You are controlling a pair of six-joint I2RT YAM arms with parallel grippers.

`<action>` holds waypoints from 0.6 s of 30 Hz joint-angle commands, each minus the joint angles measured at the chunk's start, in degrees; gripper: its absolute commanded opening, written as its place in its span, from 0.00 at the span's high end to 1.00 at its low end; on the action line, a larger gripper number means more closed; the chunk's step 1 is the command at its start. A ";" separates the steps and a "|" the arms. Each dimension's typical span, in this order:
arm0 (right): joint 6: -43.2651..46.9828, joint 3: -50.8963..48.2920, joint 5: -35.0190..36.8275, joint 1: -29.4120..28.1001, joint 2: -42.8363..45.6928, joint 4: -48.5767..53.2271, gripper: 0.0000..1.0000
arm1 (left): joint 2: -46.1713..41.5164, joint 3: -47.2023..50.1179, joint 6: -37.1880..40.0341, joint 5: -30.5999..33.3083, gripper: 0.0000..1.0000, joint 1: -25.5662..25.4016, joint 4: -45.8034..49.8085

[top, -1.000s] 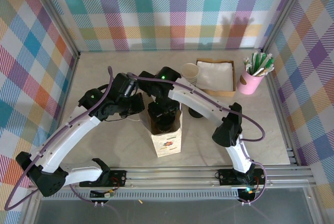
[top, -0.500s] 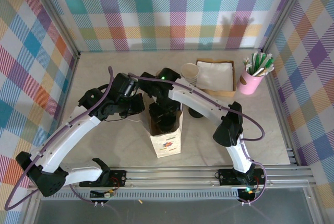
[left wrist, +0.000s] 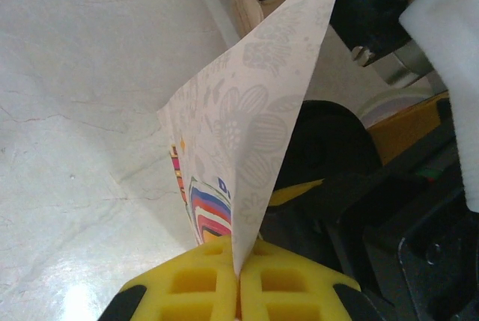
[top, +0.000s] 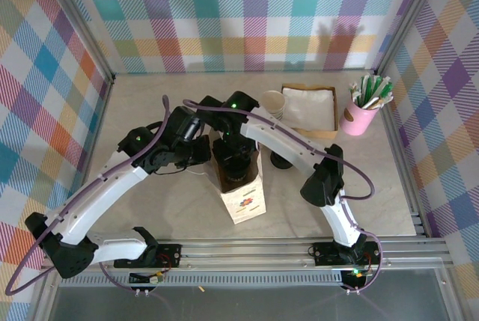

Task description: Pack the takeout coffee

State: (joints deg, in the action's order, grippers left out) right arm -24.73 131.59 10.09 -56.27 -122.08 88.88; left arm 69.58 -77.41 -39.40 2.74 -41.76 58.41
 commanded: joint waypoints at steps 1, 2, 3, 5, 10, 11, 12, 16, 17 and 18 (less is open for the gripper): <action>1.12 0.41 2.24 0.04 -1.02 -0.66 0.67 | 1.16 -1.34 1.45 -0.14 1.00 -1.46 0.78; 1.43 -0.21 2.46 0.03 -0.75 -1.28 0.67 | 1.26 -1.41 1.36 0.07 1.00 -1.48 0.90; 1.87 -1.46 2.48 0.17 -0.14 -2.32 0.67 | 1.37 -1.51 1.32 0.14 1.00 -1.57 1.05; 2.64 -3.82 2.00 0.22 0.91 -4.63 0.67 | 1.56 -1.85 1.26 0.68 1.00 -1.66 1.44; 3.52 -7.78 1.56 0.28 2.37 -7.91 0.67 | 1.13 -1.52 0.97 1.39 1.00 -1.68 1.61; 3.38 -7.96 1.73 0.32 2.44 -7.97 0.67 | 1.02 -1.43 0.94 1.44 1.00 -1.66 1.56; 3.44 -8.18 1.93 0.33 2.58 -8.23 0.67 | 1.04 -1.47 1.01 1.53 1.00 -1.73 1.62; 3.79 -9.78 1.78 0.53 3.43 -10.56 0.67 | 1.44 -2.20 0.98 2.17 1.00 -1.80 2.14; 3.80 -9.76 1.84 0.60 3.31 -10.57 0.67 | 1.65 -2.59 0.94 2.41 1.00 -1.83 2.36; 3.94 -9.77 2.00 0.55 3.13 -10.48 0.67 | 1.78 -3.03 0.93 2.90 1.00 -2.00 2.49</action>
State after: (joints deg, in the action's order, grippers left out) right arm -21.82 122.65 11.18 -55.48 -119.52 79.90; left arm 70.46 -78.00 -40.03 5.78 -42.30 59.99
